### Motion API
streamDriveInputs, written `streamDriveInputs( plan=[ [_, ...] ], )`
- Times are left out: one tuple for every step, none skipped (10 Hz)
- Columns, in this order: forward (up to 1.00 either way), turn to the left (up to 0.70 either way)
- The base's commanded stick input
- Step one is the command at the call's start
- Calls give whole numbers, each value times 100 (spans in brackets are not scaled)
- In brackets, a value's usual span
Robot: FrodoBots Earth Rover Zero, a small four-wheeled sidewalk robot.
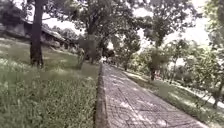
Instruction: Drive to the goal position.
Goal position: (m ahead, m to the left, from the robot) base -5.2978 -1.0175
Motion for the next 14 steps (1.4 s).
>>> streamDriveInputs(
  plan=[
    [70, -27],
    [70, -27],
    [70, -27],
    [70, -27],
    [70, -27],
    [70, -27],
    [70, -27],
    [70, -27],
    [70, -27],
    [70, -27],
    [70, -27],
    [70, -27],
    [70, -27],
    [70, -27]
  ],
)
